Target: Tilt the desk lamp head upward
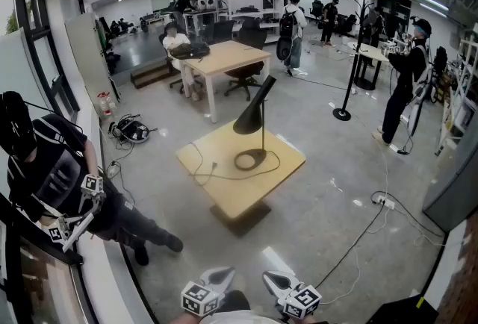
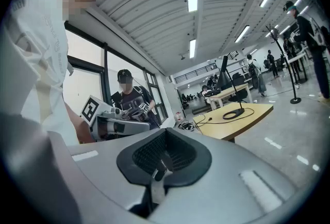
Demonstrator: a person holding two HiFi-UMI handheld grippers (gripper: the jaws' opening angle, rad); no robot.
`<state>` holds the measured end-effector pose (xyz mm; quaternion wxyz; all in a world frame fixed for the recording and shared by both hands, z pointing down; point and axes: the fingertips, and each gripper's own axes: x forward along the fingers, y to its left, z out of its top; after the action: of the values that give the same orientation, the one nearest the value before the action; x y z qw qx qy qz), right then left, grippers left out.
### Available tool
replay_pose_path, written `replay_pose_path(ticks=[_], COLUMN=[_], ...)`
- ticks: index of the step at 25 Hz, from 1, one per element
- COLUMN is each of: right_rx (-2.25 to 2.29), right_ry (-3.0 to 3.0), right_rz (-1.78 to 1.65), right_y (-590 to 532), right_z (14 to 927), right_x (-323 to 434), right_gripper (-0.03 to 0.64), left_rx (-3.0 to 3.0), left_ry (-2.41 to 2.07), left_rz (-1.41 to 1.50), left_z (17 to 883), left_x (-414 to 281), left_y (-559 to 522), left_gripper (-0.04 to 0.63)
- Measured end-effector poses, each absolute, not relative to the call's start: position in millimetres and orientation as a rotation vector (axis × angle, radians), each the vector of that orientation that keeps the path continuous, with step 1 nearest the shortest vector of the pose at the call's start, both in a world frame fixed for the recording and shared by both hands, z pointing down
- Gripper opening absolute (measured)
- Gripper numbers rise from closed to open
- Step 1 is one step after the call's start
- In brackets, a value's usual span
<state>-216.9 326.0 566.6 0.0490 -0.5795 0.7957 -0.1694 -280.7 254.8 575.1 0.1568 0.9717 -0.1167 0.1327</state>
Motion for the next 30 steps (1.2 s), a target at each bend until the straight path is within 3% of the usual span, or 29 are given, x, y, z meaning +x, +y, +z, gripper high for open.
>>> replay_pose_path(ticks=[13, 30], right_rx=[-1.775, -1.826], right_ry=[2.387, 2.369], right_rz=[-0.430, -0.534], right_y=[326.4, 333.3], right_z=[546.9, 569.6], right_x=[-215.5, -208.0], right_gripper=[0.038, 0.020], left_rx=[2.782, 2.798], left_ry=[-0.362, -0.307], left_rz=[0.338, 0.373], left_z=[568.6, 566.5], left_x=[-288.6, -273.2], left_y=[250.2, 261.0], left_gripper=[0.002, 0.002])
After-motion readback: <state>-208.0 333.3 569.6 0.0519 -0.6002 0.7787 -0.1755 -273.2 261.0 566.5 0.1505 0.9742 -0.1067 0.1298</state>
